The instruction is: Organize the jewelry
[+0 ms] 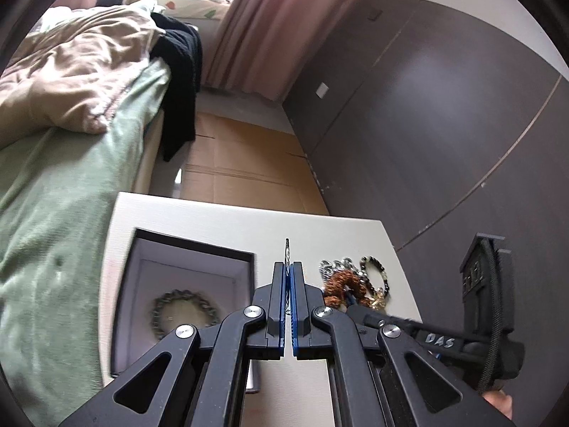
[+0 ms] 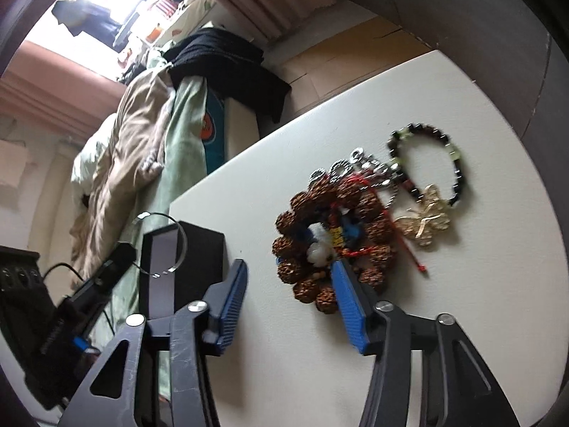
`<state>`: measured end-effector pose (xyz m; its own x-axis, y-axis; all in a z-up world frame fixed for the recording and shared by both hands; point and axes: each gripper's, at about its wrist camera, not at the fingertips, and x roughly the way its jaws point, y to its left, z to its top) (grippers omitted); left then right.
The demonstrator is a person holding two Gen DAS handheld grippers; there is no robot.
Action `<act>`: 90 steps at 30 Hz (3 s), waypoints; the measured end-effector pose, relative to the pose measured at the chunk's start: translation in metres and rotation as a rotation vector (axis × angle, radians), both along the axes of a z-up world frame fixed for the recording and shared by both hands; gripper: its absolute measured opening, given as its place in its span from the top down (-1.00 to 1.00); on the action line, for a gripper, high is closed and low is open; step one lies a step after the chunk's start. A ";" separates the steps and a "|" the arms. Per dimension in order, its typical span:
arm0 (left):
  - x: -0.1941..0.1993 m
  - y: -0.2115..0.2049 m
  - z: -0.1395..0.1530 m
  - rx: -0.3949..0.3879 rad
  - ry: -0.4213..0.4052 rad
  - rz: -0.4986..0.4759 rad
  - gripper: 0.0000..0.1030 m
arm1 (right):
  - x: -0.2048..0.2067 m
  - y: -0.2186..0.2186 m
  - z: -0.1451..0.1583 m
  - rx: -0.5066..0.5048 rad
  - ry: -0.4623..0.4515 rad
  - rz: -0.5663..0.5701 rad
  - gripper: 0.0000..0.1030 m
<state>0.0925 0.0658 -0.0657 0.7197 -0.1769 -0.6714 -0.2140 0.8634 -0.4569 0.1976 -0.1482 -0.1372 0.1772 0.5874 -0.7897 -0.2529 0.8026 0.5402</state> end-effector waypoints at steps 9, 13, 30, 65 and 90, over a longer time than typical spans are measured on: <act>-0.015 0.023 0.004 0.002 0.002 0.055 0.98 | 0.001 0.031 -0.015 -0.146 -0.056 0.050 0.11; -0.019 0.027 0.000 0.020 0.023 0.075 0.98 | -0.002 0.038 -0.017 -0.200 -0.083 0.078 0.48; -0.021 0.036 -0.011 -0.042 0.077 0.099 0.96 | -0.008 -0.039 0.053 0.235 -0.174 -0.043 0.59; -0.055 0.097 0.004 -0.057 0.032 0.378 -0.84 | -0.058 0.090 0.060 0.338 -0.236 0.201 -0.41; -0.013 -0.009 0.015 0.055 -0.062 0.068 -0.99 | -0.019 -0.070 0.081 0.096 -0.275 -0.177 -1.00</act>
<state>0.0798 0.0567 -0.0503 0.7693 -0.0908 -0.6324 -0.2455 0.8719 -0.4238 0.1789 -0.2181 -0.0565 0.4819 0.5980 -0.6405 -0.2614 0.7958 0.5462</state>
